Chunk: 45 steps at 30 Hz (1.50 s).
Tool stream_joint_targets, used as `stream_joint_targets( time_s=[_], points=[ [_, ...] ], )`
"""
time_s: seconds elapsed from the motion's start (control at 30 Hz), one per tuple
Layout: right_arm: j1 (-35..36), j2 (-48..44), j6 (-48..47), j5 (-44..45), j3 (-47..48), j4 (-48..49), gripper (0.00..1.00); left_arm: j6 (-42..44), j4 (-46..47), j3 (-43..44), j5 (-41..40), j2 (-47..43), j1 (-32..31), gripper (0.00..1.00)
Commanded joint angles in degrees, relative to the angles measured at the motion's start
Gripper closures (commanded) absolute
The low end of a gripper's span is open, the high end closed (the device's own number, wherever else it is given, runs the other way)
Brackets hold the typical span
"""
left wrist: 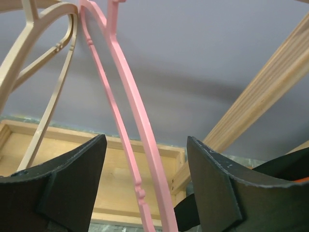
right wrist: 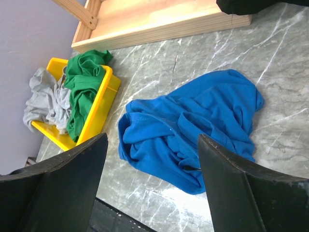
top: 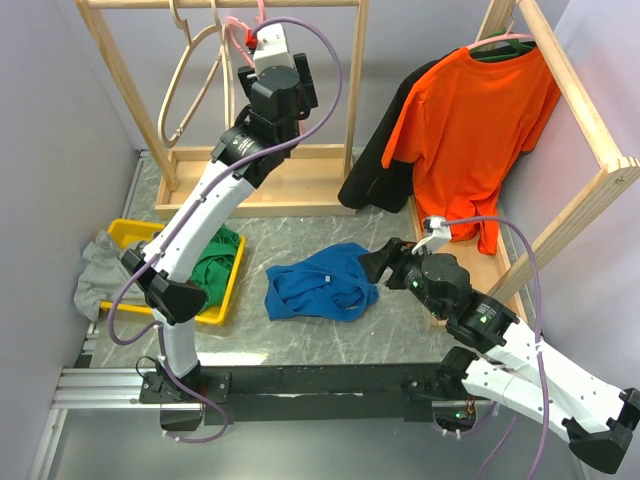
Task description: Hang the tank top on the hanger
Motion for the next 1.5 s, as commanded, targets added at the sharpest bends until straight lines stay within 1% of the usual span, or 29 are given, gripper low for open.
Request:
stream_joint_targets(
  time_s=[0.0,0.07,0.1,0.3,0.57,0.87,0.97,1.03,1.07,1.27,1.33,1.37,1.47],
  points=[
    [-0.05,-0.82,0.42,0.67,-0.55,0.71,0.17,1.55,0.91,0.84,-2.44,-0.5,0.04,0.28],
    [-0.05,-0.91,0.24,0.58,-0.55,0.88,0.17,1.55,1.0,0.23,-2.01,-0.76,0.22,0.29],
    [-0.13,-0.91,0.24,0.58,-0.55,0.88,0.17,1.55,0.74,0.31,-1.92,-0.67,0.31,0.33],
    [-0.05,-1.09,0.41,-0.21,-0.99,1.15,0.17,0.94,-2.24,1.8,-0.86,1.0,0.39,0.38],
    [-0.05,-1.96,1.03,-0.82,-1.69,1.24,0.17,-0.56,-3.13,-0.3,0.89,-0.15,0.48,0.38],
    [-0.05,-3.46,1.73,-1.09,-2.66,0.97,0.17,-3.11,-5.85,-1.09,3.79,-1.02,0.39,0.43],
    [-0.05,-3.81,2.35,-1.7,-3.18,1.23,0.17,-4.07,-6.29,-2.5,4.41,-2.78,0.31,0.48],
    [-0.05,-3.99,2.87,-2.05,-3.63,1.85,0.17,-4.07,-6.29,-3.81,4.33,-4.35,0.31,0.5],
    [-0.13,-4.16,2.96,-2.23,-4.15,2.11,0.17,-3.9,-6.29,-4.17,4.33,-4.71,0.31,0.53],
    [-0.05,-3.2,3.32,-3.19,-4.33,3.08,0.17,-3.64,-7.35,-4.61,3.98,-7.0,-0.13,0.63],
    [-0.05,-2.93,3.23,-3.2,-4.07,3.26,0.17,-3.29,-7.26,-4.43,3.71,-7.79,-0.83,0.63],
    [-0.05,-2.76,3.14,-3.2,-3.98,3.26,0.17,-2.76,-7.17,-4.26,3.28,-7.96,-1.18,0.66],
    [-0.13,-2.76,3.14,-3.2,-3.98,3.61,0.17,-1.8,-6.82,-3.82,2.66,-8.93,-2.15,0.69]
  ],
)
